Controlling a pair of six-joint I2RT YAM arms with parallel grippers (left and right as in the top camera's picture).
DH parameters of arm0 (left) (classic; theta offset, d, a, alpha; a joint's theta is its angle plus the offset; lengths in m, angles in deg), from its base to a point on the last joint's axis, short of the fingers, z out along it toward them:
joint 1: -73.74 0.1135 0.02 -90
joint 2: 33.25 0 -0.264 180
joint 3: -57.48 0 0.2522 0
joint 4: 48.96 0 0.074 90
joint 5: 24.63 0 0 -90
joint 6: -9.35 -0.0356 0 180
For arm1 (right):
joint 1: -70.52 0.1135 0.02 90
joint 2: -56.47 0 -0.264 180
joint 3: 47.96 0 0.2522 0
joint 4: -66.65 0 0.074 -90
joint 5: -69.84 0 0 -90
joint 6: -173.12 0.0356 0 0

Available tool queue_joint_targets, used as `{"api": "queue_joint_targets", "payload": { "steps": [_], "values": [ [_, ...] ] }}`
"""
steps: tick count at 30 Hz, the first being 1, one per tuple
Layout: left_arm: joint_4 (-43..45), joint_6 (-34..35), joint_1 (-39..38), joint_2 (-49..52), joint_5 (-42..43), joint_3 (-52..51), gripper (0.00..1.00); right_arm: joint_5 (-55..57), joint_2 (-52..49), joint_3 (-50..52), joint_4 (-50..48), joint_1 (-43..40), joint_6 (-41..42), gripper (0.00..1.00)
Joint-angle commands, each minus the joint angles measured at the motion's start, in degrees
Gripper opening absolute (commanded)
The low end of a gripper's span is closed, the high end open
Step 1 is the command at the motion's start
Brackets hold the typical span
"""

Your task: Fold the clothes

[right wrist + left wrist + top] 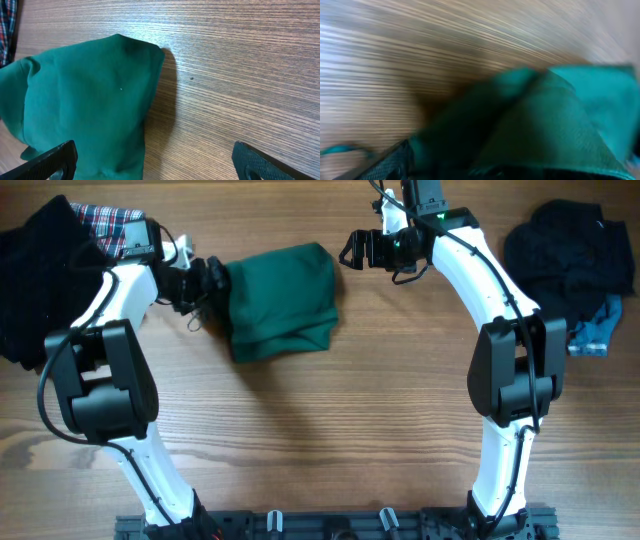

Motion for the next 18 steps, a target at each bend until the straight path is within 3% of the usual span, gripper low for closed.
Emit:
{"api": "queue_joint_targets", "payload": {
  "steps": [1,10,18],
  "values": [
    [-1.7,-5.5,0.0,1.0,12.1,-0.3,0.87,-0.9,0.6,0.3,0.2,0.1,-1.1,0.99],
    [-13.5,-12.9,5.1,0.8,11.1,-0.3,0.8,-0.9,0.6,0.3,1.6,0.1,-1.2,1.0],
    [-11.5,-13.7,8.2,0.8,6.6,-0.3,0.84,-1.4,0.6,0.3,1.6,0.1,-1.2,1.0]
  ]
}}
